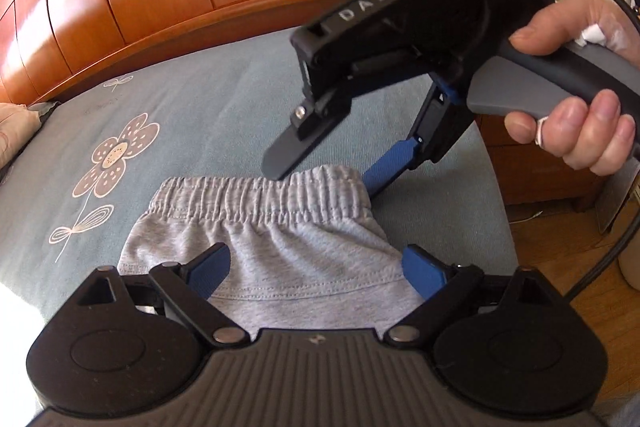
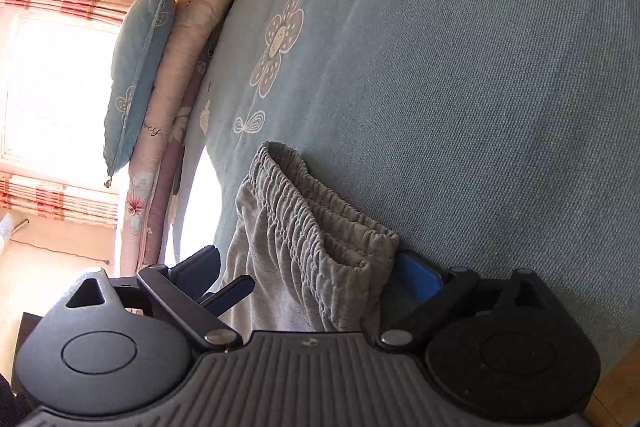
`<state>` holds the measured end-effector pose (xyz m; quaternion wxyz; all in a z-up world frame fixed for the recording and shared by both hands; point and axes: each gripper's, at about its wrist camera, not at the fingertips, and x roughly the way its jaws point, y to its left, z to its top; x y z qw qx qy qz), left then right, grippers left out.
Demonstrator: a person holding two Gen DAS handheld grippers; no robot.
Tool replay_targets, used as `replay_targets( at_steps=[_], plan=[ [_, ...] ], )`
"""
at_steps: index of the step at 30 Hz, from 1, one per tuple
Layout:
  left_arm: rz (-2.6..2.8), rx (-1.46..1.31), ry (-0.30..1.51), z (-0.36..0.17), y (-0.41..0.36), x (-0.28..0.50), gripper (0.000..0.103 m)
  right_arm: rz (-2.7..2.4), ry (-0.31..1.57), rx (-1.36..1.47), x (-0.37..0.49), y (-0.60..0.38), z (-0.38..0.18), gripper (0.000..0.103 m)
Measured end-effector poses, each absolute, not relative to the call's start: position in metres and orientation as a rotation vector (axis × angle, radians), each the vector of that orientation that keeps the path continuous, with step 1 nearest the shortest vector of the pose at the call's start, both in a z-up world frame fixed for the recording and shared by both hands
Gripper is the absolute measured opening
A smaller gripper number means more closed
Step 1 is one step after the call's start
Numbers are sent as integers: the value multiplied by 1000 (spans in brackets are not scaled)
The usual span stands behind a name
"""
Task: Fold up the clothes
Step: 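Grasp the waistband of the folded grey sweatpants with the right gripper and lift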
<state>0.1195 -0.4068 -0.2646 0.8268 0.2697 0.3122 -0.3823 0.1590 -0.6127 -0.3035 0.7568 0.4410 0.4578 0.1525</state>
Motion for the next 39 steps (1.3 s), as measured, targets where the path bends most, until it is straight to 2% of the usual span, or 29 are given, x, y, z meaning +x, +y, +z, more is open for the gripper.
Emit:
replay_targets(
  at_steps=[2,4,6,7,11,15,18,19,22,23,28,29,30,39],
  plan=[
    [-810,578,650,-264,-407,119,93,322,1020,900,155,-613,-298,68],
    [-811,585,645,-265,-407,119,93,320,1041,867,149,-613,-296,58],
    [-813,591,647,-264,-406,119,93,308,1063,852,148,-610,-298,33],
    [-814,595,643,-262,-406,119,93,301,1065,829,149,-607,-296,26],
    [-787,579,593,-253,-406,124,93,334,999,758,152,-600,-277,20],
    [-773,584,628,-264,-415,135,94,325,993,677,157,-594,-278,20],
    [-754,634,646,-279,-424,135,94,302,1008,727,154,-601,-288,23],
    [-755,628,634,-277,-425,133,94,292,1003,730,152,-603,-286,28],
    [-759,626,624,-275,-429,130,94,255,970,741,144,-611,-281,53],
    [-758,643,625,-277,-432,128,94,264,970,800,143,-616,-286,57],
    [-713,741,608,-288,-443,123,94,296,1017,1018,156,-624,-322,59],
    [-699,752,605,-288,-445,123,94,322,1018,1075,159,-625,-327,68],
    [-686,762,601,-289,-447,123,94,339,1011,1113,160,-626,-329,71],
    [-475,751,596,-280,-449,133,96,502,970,1011,167,-625,-300,71]
  ],
)
